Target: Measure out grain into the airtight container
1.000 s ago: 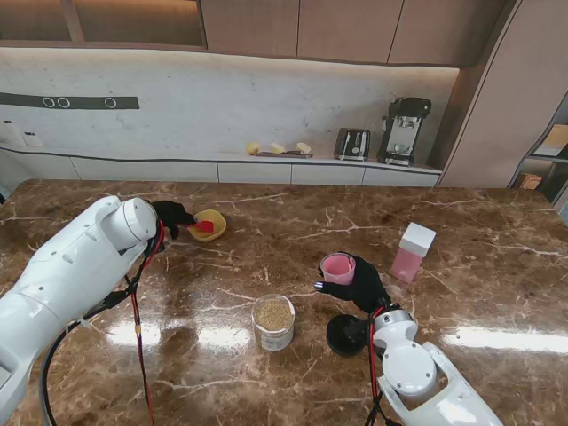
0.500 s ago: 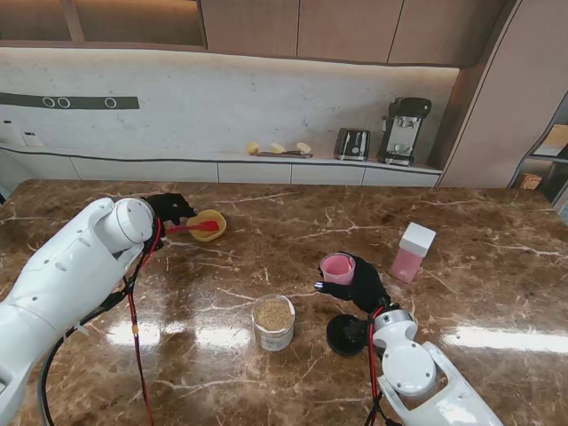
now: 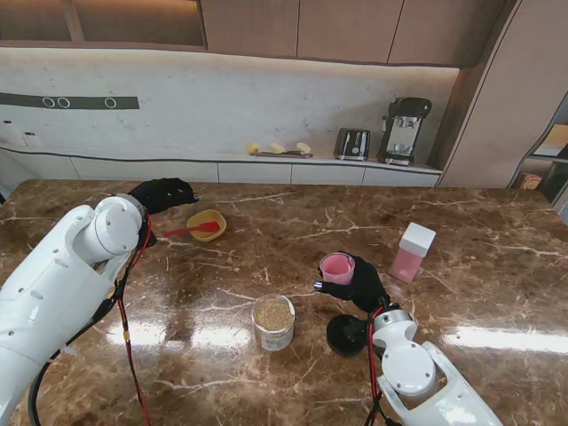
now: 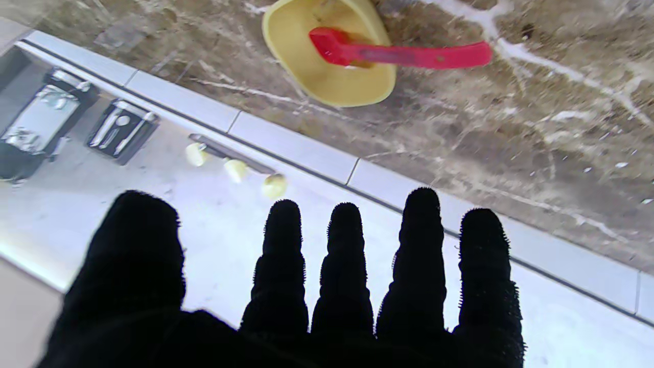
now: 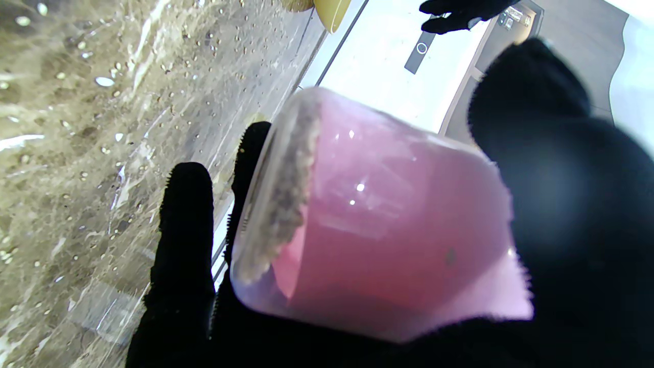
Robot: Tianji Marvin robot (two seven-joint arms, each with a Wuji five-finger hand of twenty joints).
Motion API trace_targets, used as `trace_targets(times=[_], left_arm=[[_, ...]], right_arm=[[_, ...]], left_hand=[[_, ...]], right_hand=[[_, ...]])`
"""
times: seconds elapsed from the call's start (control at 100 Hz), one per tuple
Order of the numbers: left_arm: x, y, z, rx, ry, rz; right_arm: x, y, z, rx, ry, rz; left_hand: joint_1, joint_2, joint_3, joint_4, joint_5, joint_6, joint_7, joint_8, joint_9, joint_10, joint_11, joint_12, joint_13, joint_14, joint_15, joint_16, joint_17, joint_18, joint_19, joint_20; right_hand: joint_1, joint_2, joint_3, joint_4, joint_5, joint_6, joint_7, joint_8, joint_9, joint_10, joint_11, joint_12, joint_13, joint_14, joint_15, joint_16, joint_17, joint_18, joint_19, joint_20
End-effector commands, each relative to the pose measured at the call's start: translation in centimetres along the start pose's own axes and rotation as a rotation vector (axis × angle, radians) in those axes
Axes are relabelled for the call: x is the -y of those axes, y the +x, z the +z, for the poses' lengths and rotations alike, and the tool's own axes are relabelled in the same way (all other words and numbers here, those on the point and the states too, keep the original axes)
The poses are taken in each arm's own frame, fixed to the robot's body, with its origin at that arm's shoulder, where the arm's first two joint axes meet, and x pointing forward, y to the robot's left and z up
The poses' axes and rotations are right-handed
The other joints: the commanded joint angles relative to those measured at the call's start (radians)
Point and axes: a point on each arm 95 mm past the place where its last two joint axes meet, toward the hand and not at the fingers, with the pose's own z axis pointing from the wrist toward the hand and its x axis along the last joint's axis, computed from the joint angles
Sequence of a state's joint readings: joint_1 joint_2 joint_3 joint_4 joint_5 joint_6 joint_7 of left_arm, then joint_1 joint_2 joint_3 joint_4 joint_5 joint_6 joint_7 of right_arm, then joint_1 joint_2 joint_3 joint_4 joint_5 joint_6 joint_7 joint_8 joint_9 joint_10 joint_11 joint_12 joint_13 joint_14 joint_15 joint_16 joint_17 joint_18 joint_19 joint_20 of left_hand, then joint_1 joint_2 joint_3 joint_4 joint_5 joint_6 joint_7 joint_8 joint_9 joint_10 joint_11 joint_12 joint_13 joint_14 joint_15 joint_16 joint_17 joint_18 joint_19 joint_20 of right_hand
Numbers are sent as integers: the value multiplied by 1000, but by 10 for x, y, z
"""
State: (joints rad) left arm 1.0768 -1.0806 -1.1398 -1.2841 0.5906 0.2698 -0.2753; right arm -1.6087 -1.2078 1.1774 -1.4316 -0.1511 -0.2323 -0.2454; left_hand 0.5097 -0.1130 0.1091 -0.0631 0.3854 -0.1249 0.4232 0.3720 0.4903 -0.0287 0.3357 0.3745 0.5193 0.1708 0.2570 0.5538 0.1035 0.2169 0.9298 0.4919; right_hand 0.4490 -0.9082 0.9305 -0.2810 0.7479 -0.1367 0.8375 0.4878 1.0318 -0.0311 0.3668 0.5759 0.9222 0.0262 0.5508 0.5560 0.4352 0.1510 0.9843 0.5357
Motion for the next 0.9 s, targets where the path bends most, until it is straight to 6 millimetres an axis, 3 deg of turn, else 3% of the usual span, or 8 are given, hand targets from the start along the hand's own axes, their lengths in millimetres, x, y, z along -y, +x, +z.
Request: trace_targets(times=[0.0,0.33,0.48,0.63,0.68,0.79,0.89], left_arm=[[-8,3,-7,-25,15,2],[-36,27,-51,-142,98,-79],[-53,34,-73,-181,114,-126],[-75,39,-93,-213,125,-173],[-83,39,-99,-220,123,-188],[-102,39,-108,-230,127,-219],[-117,38,-113,-234,110,-247]], right_arm=[[5,-3,-3,10,18,6],[9,-4,-2,20,1,60],[5,-3,1,28,-16,80],[3,-3,6,39,-42,118],[3,-4,8,42,-53,121],[5,-8,12,53,-78,95],[8,-13,16,62,-114,63]], left_hand=[[27,47,-44,37,28,-25,-21,-23,-9,-5,-32,-31,-36,-49,-38,-47,-33,-45,-54,-36],[54,44,-75,41,68,7,-40,-36,-3,9,-50,-57,-76,-78,-69,-99,-79,-54,-115,-73],[65,46,-93,42,114,26,-40,-38,-18,8,-72,-73,-117,-95,-98,-128,-102,-69,-146,-90],[71,51,-104,43,126,32,-47,-40,-10,16,-77,-81,-116,-99,-98,-137,-112,-55,-159,-98],[73,52,-107,43,128,33,-51,-41,-10,18,-80,-83,-118,-100,-100,-140,-118,-49,-166,-102],[80,52,-112,44,138,35,-56,-41,1,24,-81,-84,-105,-93,-96,-141,-102,-32,-161,-101],[82,54,-115,44,140,33,-61,-40,1,24,-86,-86,-107,-95,-97,-143,-104,-31,-158,-99]], right_hand=[[46,227,163,-14,79,-153,37,10,-13,-27,9,-14,-15,-23,6,-8,-6,-6,-18,24],[89,186,174,-9,79,-158,38,14,-10,-34,22,10,-28,-31,-58,-38,-12,-31,-52,4],[155,149,169,4,80,-166,38,19,-4,-39,10,68,-33,-42,-110,-64,-8,-64,-95,-31],[244,61,176,11,76,-169,37,25,-1,-47,3,82,-42,-47,-129,-73,-19,-71,-109,-43],[254,32,162,9,74,-162,18,78,-5,-50,-7,90,-43,-49,-132,-73,-20,-70,-110,-46],[228,-32,145,-3,58,-150,-48,312,-36,-61,16,19,-47,-54,-129,-69,-22,-70,-106,-38],[191,-67,152,-1,36,-140,-42,443,-69,-65,42,1,-57,-58,-123,-66,-28,-70,-103,-31]])
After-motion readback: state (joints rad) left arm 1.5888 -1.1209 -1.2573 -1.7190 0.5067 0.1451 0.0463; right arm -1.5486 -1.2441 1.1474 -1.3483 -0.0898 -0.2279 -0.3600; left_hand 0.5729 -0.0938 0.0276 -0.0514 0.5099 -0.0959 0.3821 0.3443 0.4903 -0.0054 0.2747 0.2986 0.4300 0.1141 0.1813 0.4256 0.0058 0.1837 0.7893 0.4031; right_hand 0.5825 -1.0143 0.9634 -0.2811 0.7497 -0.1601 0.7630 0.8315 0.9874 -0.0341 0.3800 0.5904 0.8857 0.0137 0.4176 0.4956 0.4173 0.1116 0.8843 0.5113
